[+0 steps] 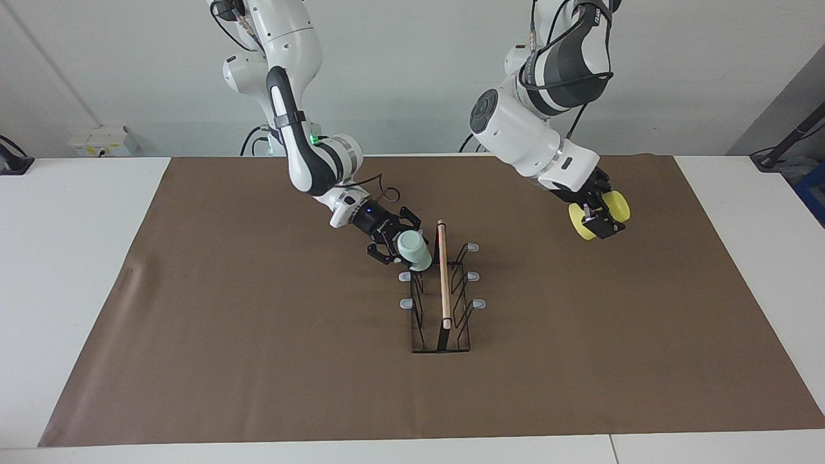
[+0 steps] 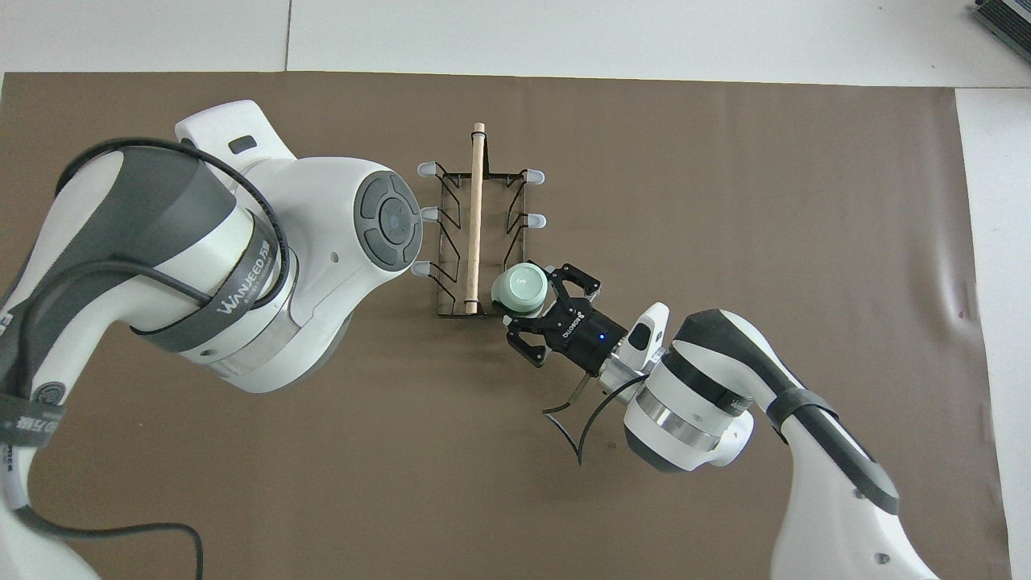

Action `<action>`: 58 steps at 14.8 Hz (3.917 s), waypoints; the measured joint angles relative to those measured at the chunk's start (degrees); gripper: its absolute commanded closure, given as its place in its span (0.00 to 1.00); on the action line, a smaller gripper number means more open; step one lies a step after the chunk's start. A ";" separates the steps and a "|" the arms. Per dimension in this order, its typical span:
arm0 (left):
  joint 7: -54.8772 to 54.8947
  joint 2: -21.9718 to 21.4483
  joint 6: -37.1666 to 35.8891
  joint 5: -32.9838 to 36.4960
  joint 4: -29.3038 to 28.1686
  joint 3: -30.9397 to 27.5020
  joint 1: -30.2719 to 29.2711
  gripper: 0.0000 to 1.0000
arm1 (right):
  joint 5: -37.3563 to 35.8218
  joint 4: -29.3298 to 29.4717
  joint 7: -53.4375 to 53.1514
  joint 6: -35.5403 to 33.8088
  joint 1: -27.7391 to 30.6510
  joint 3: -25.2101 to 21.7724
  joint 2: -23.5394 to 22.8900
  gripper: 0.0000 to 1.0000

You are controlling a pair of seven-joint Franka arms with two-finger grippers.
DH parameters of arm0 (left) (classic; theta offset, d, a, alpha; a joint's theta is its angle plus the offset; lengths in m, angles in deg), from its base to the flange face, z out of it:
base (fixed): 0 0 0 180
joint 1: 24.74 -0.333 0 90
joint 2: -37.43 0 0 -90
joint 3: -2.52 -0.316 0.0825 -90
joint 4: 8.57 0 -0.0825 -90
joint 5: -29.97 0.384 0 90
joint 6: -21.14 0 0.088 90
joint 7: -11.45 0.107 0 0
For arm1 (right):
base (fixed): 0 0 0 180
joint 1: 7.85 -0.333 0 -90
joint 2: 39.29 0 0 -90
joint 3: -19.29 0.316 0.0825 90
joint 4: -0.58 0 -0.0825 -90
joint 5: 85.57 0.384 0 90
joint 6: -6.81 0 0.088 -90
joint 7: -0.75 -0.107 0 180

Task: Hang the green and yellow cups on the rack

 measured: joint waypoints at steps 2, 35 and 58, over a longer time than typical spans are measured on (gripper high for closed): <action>-0.52 0.03 0.03 0.00 -0.31 0.07 0.90 1.00 | 0.00 0.05 0.00 2.04 -0.07 0.08 -0.66 0.00; -18.22 12.34 -1.25 -0.02 2.22 -0.01 14.69 1.00 | -105.18 13.38 1.25 -2.06 30.52 -0.87 0.25 0.00; -22.04 13.38 -0.92 -0.38 2.49 0.14 18.78 0.00 | -146.95 30.18 -90.39 -42.94 23.33 0.28 13.51 0.00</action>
